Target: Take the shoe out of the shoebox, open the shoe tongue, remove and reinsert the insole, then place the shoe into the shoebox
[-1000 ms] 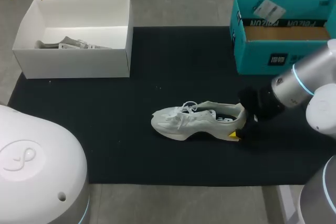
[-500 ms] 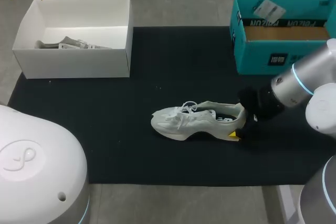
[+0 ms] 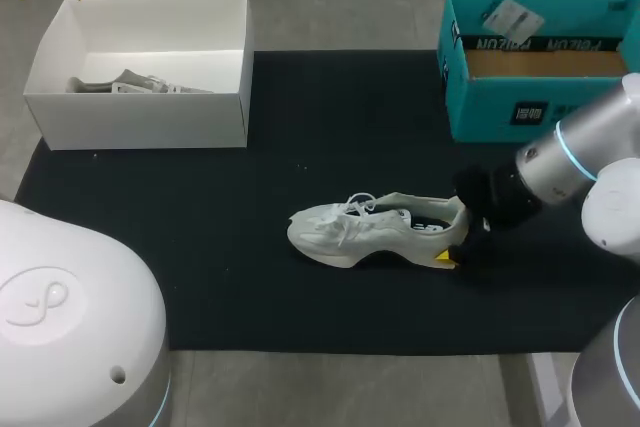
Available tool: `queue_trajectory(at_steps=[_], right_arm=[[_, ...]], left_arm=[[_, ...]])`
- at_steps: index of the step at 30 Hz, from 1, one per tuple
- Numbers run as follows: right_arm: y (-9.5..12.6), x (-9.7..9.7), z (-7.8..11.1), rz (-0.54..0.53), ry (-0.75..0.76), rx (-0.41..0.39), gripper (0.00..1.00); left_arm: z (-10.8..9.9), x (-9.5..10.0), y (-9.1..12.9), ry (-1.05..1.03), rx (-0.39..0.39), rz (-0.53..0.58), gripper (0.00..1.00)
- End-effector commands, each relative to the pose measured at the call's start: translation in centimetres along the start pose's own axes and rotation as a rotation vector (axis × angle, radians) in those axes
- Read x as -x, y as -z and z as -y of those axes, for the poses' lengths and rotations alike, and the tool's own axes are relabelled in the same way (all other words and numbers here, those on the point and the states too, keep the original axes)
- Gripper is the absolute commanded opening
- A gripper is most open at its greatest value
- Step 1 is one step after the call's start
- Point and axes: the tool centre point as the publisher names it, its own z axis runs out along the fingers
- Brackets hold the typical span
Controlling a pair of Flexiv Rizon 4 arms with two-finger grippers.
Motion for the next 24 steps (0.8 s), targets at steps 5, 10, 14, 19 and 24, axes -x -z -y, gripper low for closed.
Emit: queue_trajectory(at_steps=[5,10,14,19,24], right_arm=[[-0.4,0.1,0.0,0.003,0.0,0.0,0.0],[-0.4,0.1,0.0,0.003,0.0,0.0,0.0],[-0.4,0.1,0.0,0.003,0.0,0.0,0.0],[-0.4,0.1,0.0,0.003,0.0,0.0,0.0],[-0.4,0.1,0.0,0.003,0.0,0.0,0.0]], left_arm=[[2.8,2.8,2.4,0.044,0.082,-0.11,1.0],[3.3,2.9,2.7,0.184,0.058,-0.11,1.0],[3.7,3.4,3.2,0.485,-0.001,-0.1,1.0],[5.4,4.0,3.5,1.094,-0.044,-0.114,1.0],[7.2,6.5,2.8,1.268,-0.064,-0.107,1.0]])
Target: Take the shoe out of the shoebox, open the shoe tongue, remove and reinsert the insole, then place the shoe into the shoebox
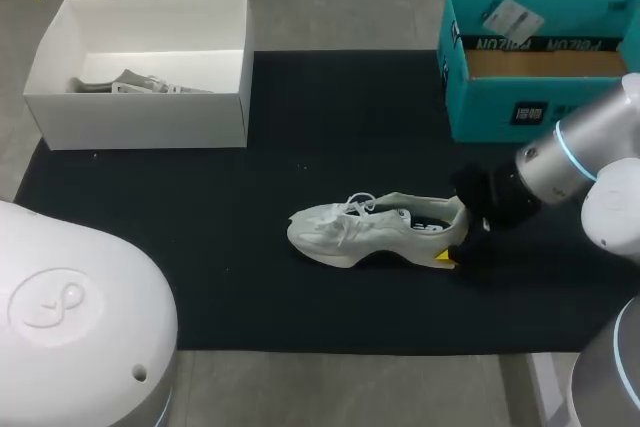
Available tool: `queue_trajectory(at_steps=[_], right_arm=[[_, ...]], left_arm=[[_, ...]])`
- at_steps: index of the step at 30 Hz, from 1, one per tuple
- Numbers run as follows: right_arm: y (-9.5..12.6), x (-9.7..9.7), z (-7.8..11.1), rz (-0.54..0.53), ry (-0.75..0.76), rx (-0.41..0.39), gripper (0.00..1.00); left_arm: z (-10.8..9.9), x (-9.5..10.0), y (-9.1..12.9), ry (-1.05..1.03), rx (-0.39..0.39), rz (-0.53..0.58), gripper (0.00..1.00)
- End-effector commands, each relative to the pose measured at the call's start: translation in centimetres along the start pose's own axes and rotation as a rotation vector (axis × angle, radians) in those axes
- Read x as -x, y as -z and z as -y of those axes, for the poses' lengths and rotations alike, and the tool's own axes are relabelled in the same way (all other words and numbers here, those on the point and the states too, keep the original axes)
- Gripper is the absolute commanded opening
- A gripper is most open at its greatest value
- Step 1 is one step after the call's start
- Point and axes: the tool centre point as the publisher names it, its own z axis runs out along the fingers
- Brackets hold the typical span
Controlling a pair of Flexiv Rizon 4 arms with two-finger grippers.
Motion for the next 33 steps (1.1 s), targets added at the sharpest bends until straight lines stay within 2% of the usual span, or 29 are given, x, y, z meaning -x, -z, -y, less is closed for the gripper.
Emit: queue_trajectory(at_steps=[1,2,5,8,33], right_arm=[[-0.4,0.1,0.1,0.003,-0.001,0.0,0.0],[-0.4,0.1,0.1,0.003,-0.001,0.0,0.0],[-0.4,0.1,0.1,0.003,-0.001,0.0,0.0],[-0.4,0.1,0.1,0.003,-0.001,0.0,0.0],[-0.4,0.1,0.1,0.003,-0.001,0.0,0.0]], left_arm=[[2.4,0.8,-0.6,0.811,-0.094,-0.018,1.0],[3.0,1.0,-0.6,0.844,-0.055,-0.037,1.0],[4.7,1.0,-0.8,0.931,-0.101,0.047,1.0],[5.6,1.1,-0.9,0.984,-0.085,0.108,1.0],[5.6,1.1,-0.9,0.984,-0.085,0.108,1.0]])
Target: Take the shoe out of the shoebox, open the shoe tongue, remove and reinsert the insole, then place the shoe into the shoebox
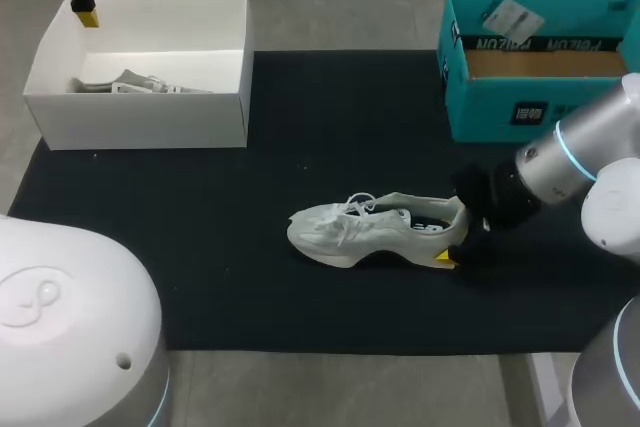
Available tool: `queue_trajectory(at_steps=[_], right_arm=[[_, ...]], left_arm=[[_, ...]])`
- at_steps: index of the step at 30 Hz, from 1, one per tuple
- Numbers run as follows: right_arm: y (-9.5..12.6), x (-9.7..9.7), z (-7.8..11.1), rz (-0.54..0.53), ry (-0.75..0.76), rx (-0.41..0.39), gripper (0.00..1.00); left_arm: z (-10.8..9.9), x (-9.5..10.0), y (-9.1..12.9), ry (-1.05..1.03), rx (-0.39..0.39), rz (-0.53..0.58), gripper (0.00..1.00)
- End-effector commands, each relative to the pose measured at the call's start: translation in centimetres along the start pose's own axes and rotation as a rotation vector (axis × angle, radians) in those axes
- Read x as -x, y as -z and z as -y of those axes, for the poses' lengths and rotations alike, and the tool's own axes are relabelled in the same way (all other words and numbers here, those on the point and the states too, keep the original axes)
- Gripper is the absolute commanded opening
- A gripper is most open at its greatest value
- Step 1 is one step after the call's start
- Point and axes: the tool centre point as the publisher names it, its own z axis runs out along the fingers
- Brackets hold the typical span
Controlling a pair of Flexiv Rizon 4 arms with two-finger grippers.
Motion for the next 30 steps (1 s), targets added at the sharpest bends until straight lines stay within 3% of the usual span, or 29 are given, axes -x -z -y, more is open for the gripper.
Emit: queue_trajectory(at_steps=[1,4,6,7,8,9,14,22,25,30], right_arm=[[-0.4,0.1,0.1,0.003,0.0,0.0,0.0],[-0.4,0.1,0.1,0.003,0.0,0.0,0.0],[-0.4,0.1,0.1,0.003,0.0,0.0,0.0],[-0.4,0.1,0.1,0.003,0.0,0.0,0.0],[-0.4,0.1,0.1,0.003,0.0,0.0,0.0],[-0.4,0.1,0.1,0.003,0.0,0.0,0.0],[-0.4,0.1,0.1,0.003,0.0,0.0,0.0],[-0.4,0.1,0.1,0.003,0.0,0.0,0.0],[-0.4,0.1,0.1,0.003,0.0,0.0,0.0],[-0.4,0.1,0.1,0.003,0.0,0.0,0.0]], left_arm=[[0.6,-0.1,-0.1,0.067,0.027,0.014,1.0],[2.5,-0.3,0.6,0.183,0.021,0.049,1.0],[3.3,0.1,1.0,0.365,-0.029,0.021,1.0],[4.0,0.0,0.9,0.447,0.012,0.051,1.0],[4.4,0.1,0.9,0.536,-0.027,0.017,1.0],[4.9,0.0,0.9,0.559,-0.016,0.053,1.0],[5.4,0.3,0.4,0.955,-0.034,0.067,1.0],[7.9,-2.1,-0.1,1.194,-0.163,0.065,1.0],[9.3,-3.3,-0.5,1.167,-0.162,0.028,1.0],[9.3,-3.3,-0.5,1.167,-0.162,0.028,1.0]])
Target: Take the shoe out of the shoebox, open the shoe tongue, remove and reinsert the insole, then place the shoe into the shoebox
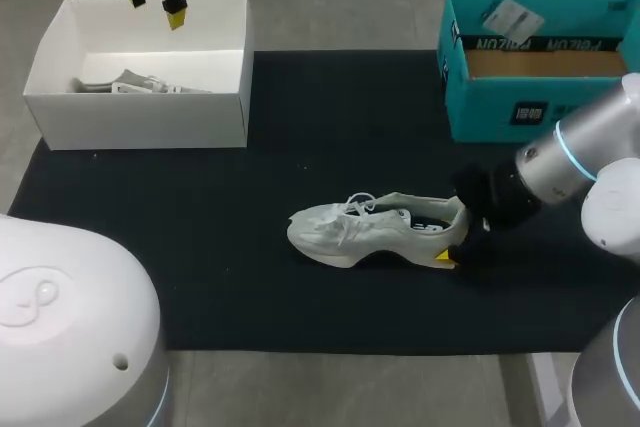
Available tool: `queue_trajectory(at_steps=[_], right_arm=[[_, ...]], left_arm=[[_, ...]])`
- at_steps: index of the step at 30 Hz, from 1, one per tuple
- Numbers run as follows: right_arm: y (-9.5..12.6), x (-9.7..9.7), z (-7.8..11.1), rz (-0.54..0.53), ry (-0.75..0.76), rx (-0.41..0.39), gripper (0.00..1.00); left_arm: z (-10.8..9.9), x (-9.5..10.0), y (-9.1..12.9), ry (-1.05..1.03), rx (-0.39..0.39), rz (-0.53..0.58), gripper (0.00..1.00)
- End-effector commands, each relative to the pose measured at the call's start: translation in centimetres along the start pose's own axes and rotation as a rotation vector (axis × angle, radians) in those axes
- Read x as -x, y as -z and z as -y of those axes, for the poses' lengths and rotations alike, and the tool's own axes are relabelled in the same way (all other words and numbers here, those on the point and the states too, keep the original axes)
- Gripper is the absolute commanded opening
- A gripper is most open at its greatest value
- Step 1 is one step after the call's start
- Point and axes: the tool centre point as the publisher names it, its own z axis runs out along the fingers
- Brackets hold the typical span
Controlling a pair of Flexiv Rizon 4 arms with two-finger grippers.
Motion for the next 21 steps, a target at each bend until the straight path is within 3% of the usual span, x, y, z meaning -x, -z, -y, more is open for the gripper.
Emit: queue_trajectory(at_steps=[1,18,21], right_arm=[[-0.4,0.1,0.1,0.002,0.0,0.0,0.0],[-0.4,0.1,0.1,0.002,0.0,0.0,0.0],[-0.4,0.1,0.1,0.002,0.0,0.0,0.0]], left_arm=[[-0.9,-0.3,-0.3,0.275,-0.076,-0.026,1.0],[-0.9,-0.3,-0.3,0.275,-0.076,-0.026,1.0],[-0.7,-2.4,0.0,0.343,-0.078,0.093,1.0]])
